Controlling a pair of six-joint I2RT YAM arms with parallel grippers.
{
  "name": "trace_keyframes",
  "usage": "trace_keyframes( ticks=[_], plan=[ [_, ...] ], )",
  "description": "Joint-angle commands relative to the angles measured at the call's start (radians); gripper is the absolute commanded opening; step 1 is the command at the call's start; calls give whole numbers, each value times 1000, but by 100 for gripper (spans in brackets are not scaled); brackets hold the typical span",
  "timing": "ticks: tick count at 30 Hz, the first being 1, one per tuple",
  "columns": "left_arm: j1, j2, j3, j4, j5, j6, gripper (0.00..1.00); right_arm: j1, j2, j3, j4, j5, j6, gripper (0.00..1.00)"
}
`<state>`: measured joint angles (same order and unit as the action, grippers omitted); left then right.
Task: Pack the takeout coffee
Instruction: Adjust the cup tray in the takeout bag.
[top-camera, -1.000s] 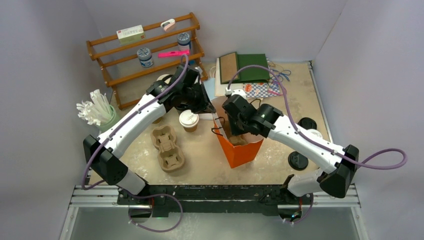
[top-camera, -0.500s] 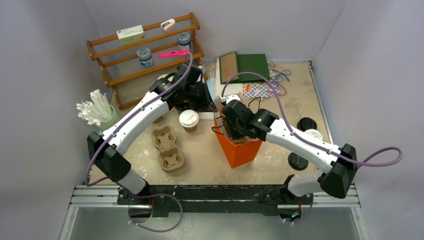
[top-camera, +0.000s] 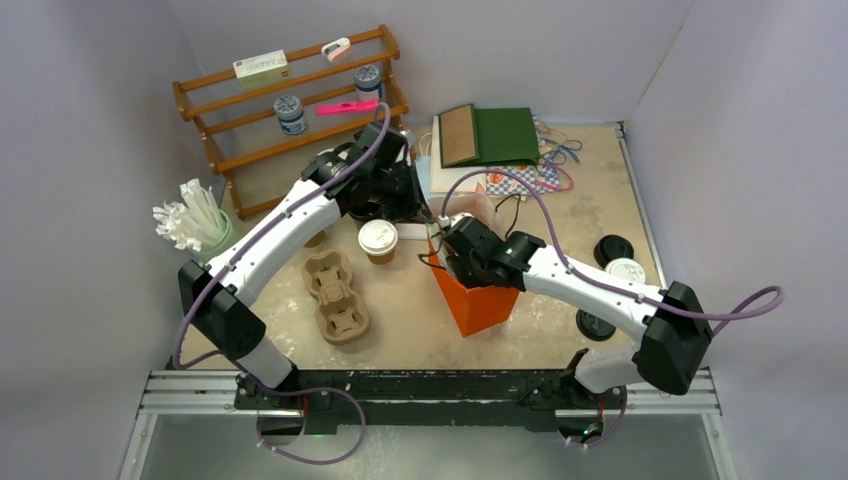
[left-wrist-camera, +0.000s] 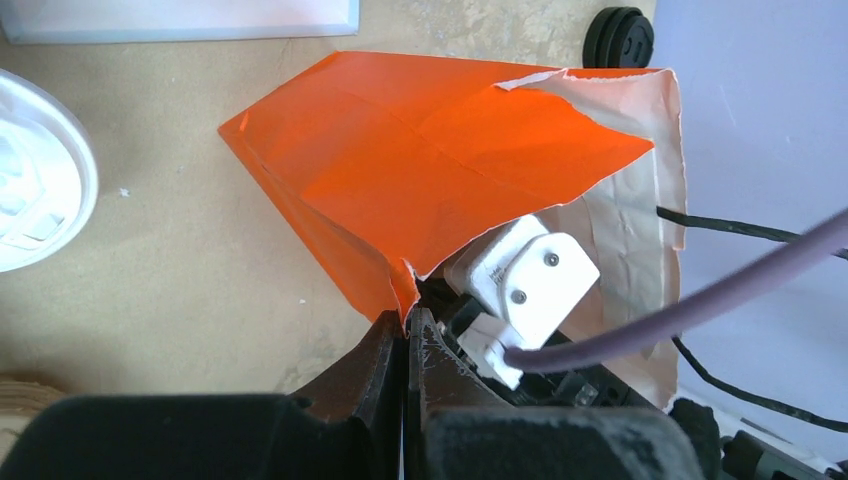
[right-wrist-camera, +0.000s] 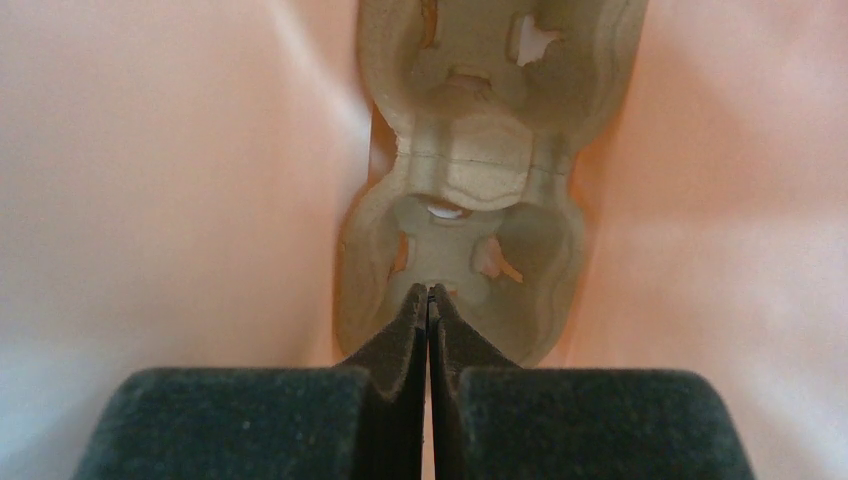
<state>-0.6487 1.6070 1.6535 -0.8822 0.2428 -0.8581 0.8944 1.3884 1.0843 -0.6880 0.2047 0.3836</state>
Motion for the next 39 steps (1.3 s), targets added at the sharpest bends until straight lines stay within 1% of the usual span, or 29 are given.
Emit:
trace_keyframes(
  ticks=[1, 5, 9, 16, 26, 33, 39],
  plan=[
    [2, 29, 53, -72, -54, 78, 0, -9, -10, -58, 68, -37, -25, 0],
    [3, 63, 123, -146, -87, 127, 0, -20, 14, -76, 90, -59, -23, 0],
    [2, 83, 152, -162, -64, 155, 0, -28, 65, -42, 72, -53, -17, 0],
    [1, 94, 161, -137, -7, 160, 0, -51, 124, -63, 107, -84, -11, 0],
    [2, 147, 267, -226, 10, 153, 0, -60, 127, -102, 137, -86, -4, 0],
    [2, 146, 245, -198, 45, 145, 0, -61, 164, -60, 91, -92, 14, 0],
    [1, 142, 231, -179, 59, 140, 0, -62, 200, -17, 37, -129, 24, 0]
  ],
)
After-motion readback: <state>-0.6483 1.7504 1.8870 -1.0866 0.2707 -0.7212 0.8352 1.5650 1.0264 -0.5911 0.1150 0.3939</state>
